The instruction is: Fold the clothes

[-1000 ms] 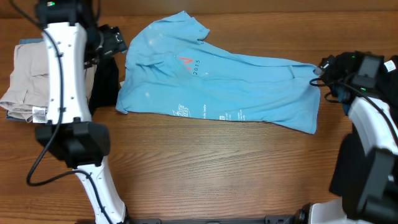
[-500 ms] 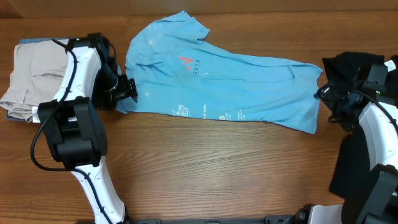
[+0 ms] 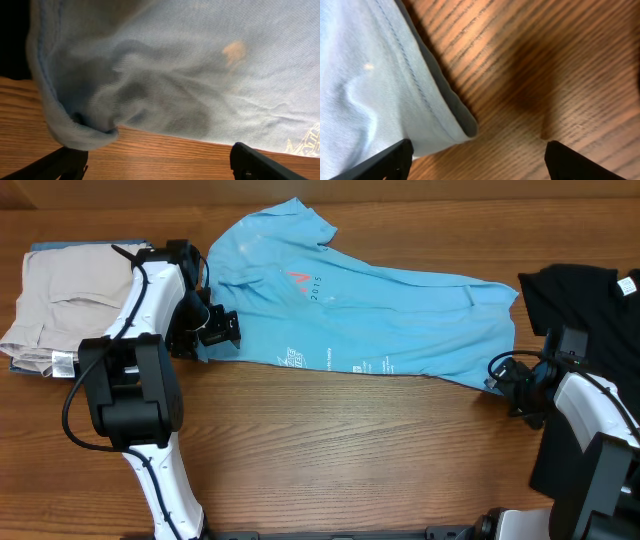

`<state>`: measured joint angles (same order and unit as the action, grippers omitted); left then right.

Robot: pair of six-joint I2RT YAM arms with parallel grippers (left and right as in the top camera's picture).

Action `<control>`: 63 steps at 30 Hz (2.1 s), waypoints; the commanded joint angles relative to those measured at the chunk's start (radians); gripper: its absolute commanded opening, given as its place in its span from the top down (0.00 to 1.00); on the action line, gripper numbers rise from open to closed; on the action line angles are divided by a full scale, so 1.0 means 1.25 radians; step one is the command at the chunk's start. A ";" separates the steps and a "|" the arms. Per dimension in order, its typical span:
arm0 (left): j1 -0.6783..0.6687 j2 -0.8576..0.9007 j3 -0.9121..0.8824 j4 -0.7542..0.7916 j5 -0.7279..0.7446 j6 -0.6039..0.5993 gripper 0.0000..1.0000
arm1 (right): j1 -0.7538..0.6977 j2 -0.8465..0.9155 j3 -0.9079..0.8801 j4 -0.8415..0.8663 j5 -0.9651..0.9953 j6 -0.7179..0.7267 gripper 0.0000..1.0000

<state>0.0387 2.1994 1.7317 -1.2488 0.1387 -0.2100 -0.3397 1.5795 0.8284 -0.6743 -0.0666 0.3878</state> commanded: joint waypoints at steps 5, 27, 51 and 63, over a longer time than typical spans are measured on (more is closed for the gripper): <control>-0.005 -0.010 -0.007 -0.006 -0.031 -0.015 0.05 | -0.001 -0.004 -0.055 0.125 -0.040 -0.045 0.30; -0.005 -0.010 -0.007 -0.024 -0.140 -0.048 0.50 | -0.002 -0.004 -0.097 0.267 -0.044 -0.150 0.96; -0.003 -0.012 -0.023 -0.006 -0.228 -0.013 0.41 | -0.002 -0.004 -0.097 0.291 -0.038 -0.150 0.96; -0.003 -0.012 -0.083 0.081 -0.252 -0.044 0.64 | -0.002 -0.004 -0.097 0.300 -0.037 -0.150 0.96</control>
<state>0.0387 2.1994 1.6695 -1.1629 -0.1619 -0.2550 -0.3397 1.5757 0.7139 -0.3065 -0.1230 0.2089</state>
